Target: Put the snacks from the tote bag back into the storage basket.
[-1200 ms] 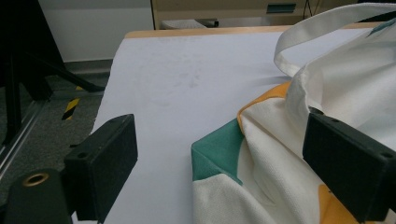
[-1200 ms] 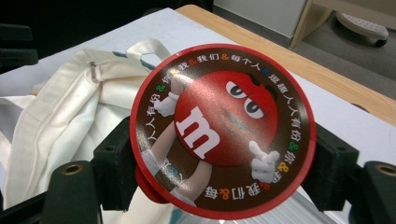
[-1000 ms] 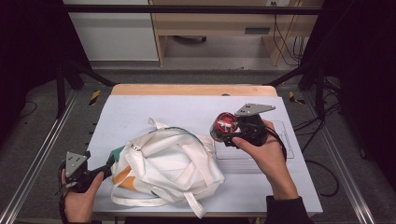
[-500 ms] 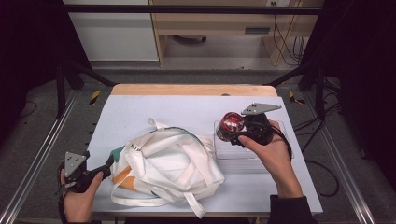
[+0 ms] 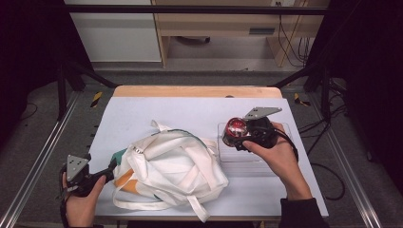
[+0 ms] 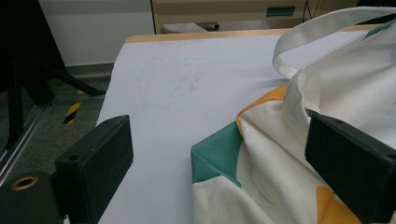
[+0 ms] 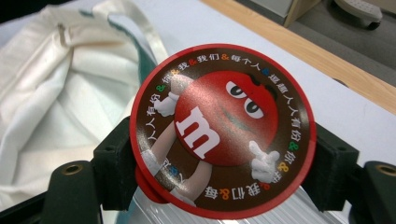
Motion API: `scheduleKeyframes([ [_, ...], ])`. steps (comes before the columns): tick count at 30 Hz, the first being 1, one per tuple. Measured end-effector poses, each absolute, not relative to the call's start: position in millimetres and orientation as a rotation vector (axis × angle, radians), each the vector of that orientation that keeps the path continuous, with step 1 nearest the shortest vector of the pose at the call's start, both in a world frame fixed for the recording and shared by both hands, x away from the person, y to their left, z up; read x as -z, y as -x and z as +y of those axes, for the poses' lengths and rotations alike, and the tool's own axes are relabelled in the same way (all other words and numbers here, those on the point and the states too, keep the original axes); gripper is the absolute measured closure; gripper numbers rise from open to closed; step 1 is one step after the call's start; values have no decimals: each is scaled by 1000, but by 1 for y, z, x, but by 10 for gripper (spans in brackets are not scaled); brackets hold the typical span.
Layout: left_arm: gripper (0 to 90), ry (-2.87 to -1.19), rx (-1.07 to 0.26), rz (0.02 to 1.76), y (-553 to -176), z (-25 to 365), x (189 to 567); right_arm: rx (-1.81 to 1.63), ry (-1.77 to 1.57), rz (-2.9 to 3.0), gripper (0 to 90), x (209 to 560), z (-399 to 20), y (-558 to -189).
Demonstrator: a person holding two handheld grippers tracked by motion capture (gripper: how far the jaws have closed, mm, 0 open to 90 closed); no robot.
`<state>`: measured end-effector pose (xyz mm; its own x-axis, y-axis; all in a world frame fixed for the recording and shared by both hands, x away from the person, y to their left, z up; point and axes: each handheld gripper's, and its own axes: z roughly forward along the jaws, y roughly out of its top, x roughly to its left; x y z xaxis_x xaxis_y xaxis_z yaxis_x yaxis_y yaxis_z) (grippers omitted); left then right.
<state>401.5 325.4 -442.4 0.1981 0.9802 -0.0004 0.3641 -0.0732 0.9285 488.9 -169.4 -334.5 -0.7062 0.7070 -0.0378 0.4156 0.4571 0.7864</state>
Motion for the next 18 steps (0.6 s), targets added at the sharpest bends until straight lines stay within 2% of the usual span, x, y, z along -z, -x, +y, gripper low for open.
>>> scheduleKeyframes([
  [9,77,-1601,-884,1304,-401,324,442,-1042,-900,2411,259,336,-175,-494],
  [18,78,-1600,-885,1305,-401,324,442,-1022,-853,2477,259,331,-178,-515],
])
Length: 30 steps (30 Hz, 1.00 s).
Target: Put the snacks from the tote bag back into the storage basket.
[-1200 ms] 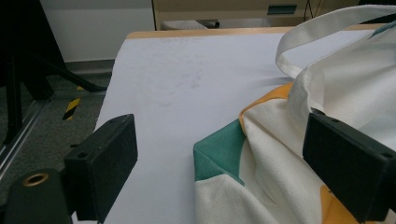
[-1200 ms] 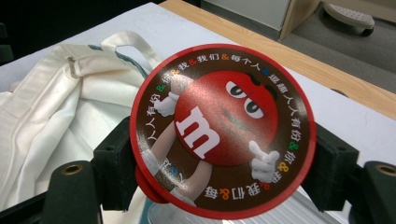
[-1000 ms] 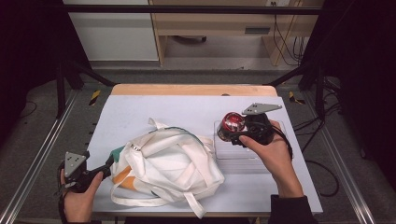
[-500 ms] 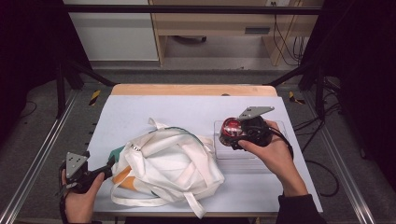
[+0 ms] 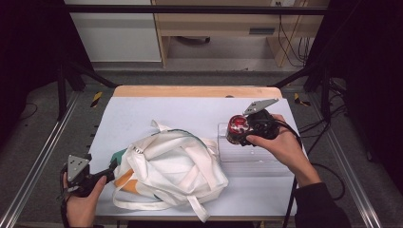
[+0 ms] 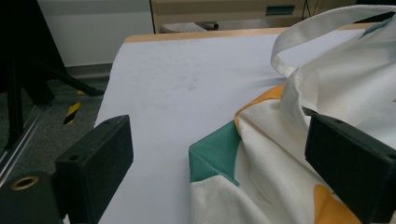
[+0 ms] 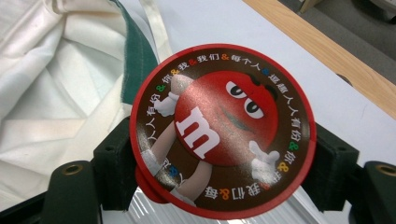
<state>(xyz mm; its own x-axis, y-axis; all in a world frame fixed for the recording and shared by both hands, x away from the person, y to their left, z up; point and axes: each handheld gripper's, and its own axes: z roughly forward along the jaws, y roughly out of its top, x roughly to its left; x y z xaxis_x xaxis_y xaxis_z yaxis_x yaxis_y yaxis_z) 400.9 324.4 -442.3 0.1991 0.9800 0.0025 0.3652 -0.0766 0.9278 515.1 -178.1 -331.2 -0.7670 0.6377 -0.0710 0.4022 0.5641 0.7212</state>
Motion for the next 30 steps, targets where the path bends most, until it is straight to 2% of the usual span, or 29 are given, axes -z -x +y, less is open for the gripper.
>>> scheduleKeyframes([
  [30,79,-1594,-898,1299,-400,324,442,-900,-830,2564,259,356,-172,-544],
])
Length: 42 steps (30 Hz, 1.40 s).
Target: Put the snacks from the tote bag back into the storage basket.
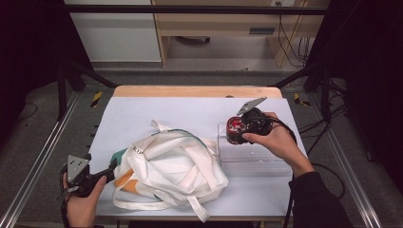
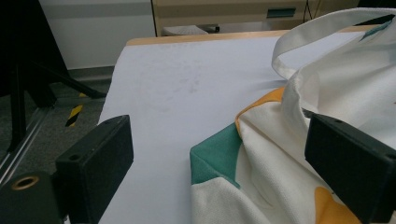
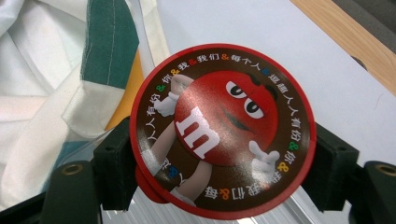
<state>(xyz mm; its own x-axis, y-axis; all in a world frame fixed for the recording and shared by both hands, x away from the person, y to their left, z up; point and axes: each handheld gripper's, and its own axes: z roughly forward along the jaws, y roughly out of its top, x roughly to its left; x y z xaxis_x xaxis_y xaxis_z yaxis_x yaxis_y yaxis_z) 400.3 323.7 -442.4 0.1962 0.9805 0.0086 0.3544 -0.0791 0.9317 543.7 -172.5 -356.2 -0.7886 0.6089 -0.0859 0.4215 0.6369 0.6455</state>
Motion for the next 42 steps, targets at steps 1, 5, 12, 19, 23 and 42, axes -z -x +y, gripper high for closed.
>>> scheduleKeyframes([
  [1,79,-1595,-897,1299,-400,324,442,-901,-831,2565,259,357,-173,-544],
  [5,80,-1591,-896,1297,-400,323,442,-913,-854,2561,259,362,-172,-543],
  [12,79,-1600,-896,1293,-400,322,442,-903,-858,2573,259,369,-171,-544],
  [19,80,-1589,-896,1299,-400,325,442,-898,-875,2572,259,373,-166,-546],
  [23,80,-1592,-896,1295,-400,324,442,-905,-876,2574,259,378,-162,-546],
  [42,81,-1594,-893,1300,-400,325,442,-909,-893,2587,259,390,-154,-548],
])
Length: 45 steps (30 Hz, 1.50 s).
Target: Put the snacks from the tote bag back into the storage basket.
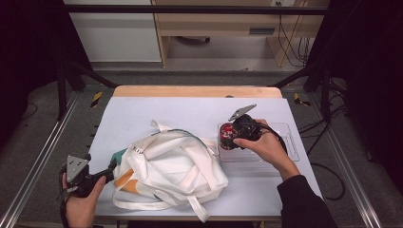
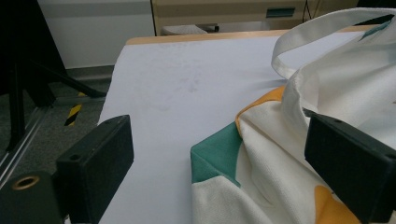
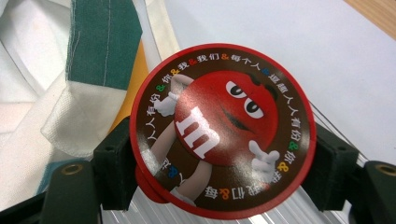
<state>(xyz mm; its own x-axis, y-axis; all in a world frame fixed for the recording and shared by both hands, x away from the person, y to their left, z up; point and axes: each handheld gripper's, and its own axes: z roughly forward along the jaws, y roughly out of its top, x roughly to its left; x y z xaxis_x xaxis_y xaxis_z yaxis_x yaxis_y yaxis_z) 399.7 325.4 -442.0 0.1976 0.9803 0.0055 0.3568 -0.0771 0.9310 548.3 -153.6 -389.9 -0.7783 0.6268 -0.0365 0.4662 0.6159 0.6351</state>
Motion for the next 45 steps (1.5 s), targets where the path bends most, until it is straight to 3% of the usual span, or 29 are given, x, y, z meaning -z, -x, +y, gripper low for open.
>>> scheduleKeyframes([
  [45,84,-1598,-891,1298,-400,325,442,-836,-932,2643,259,416,-150,-554],
])
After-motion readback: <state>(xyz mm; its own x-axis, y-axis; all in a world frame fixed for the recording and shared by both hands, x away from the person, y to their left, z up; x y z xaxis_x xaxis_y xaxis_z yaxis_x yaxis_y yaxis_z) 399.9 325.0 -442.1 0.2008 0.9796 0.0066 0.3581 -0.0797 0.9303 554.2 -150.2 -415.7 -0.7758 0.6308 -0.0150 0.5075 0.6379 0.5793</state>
